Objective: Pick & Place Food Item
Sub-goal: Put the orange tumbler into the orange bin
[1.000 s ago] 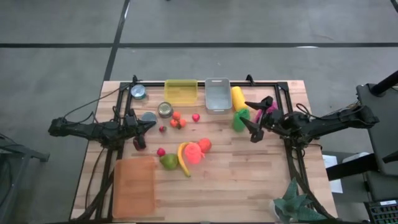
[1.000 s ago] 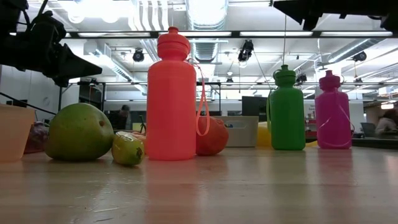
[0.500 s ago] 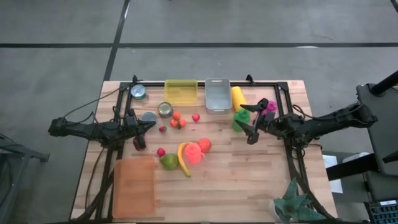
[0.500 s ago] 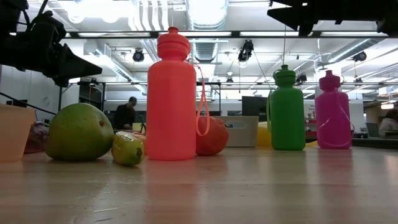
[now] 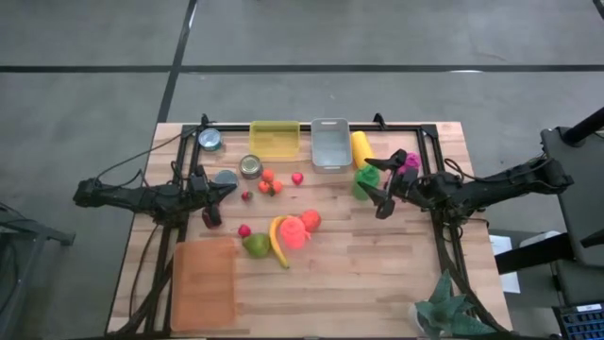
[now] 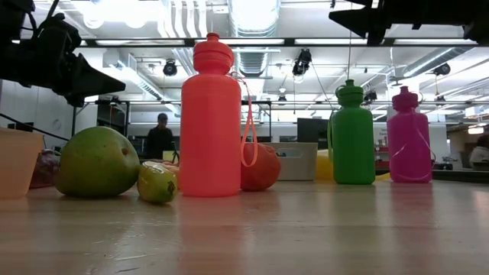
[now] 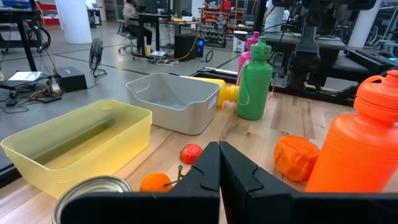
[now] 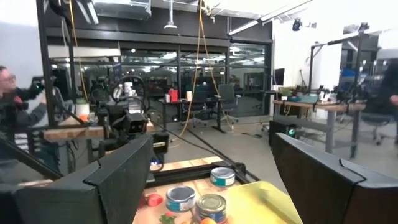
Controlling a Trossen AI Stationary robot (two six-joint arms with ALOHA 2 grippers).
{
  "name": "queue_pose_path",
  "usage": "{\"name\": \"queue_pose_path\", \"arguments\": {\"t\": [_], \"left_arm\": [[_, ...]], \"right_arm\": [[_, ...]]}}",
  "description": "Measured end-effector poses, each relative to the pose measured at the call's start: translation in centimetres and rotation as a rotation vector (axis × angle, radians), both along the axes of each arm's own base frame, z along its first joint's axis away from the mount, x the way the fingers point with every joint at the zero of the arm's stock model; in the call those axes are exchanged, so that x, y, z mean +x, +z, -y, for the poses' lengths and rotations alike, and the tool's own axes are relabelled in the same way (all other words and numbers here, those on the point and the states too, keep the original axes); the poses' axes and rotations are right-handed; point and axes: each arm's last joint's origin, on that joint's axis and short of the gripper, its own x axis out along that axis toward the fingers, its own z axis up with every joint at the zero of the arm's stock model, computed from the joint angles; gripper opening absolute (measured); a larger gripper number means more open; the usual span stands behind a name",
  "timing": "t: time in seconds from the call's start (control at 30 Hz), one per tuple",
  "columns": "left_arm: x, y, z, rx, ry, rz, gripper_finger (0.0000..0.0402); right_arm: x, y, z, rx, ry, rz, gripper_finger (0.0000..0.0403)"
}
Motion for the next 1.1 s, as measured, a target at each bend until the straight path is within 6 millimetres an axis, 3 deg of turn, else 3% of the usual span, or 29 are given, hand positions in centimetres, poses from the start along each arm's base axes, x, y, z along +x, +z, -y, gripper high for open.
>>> {"name": "queue_pose_path", "arguments": {"t": [0.77, 0.87, 0.97, 1.1], "left_arm": [[0.0, 0.0, 0.0, 0.036, -0.005, -0.016, 0.0], [0.0, 0.0, 0.01, -0.051, 0.004, 0.022, 0.0], [0.07, 0.04, 0.16, -0.262, -0.025, 0.107, 0.0], [0.03, 0.63, 0.18, -0.272, -0.03, 0.107, 0.0]], "right_arm": [[0.13, -0.17, -0.01, 0.003, 0.0, -0.011, 0.0328], [0.13, -0.17, -0.02, 0.004, 0.001, -0.01, 0.0328], [0.13, -0.17, -0.02, 0.004, 0.001, -0.011, 0.0328], [0.13, -0.17, -0.02, 0.003, 0.002, -0.011, 0.0328]]}}
